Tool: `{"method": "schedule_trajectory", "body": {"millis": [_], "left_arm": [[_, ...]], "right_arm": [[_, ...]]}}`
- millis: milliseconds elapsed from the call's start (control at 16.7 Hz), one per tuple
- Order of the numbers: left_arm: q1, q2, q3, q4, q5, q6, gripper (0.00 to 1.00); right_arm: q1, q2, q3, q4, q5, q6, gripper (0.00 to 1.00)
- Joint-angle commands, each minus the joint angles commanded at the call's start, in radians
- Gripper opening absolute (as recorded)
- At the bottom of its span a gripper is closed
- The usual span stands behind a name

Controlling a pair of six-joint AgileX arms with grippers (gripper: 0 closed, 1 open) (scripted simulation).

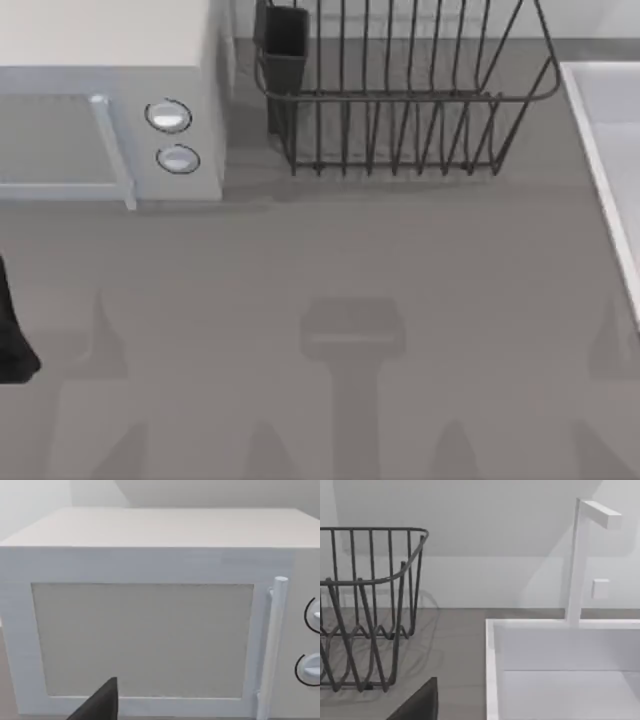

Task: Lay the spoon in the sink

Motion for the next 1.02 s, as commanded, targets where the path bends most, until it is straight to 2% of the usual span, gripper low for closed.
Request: {"method": "schedule_trajectory", "body": {"millis": [240,480,720,1020], "left_arm": [[0.0,0.0,0.0,0.0,0.0,0.0,1.0],[0.0,0.0,0.0,0.0,0.0,0.0,1.0],[0.0,0.0,0.0,0.0,0.0,0.0,1.0],[0.0,0.0,0.0,0.0,0.0,0.0,1.0]], "right_arm": [[-0.007,0.021,0.016,-0.016,0.001,-0.029,1.0],[-0.04,0.147,0.108,-0.113,0.003,-0.21,1.0],[-0.09,0.36,0.242,-0.279,0.001,-0.559,1.0],[-0.167,0.696,0.42,-0.546,-0.003,-1.168,1.0]]}}
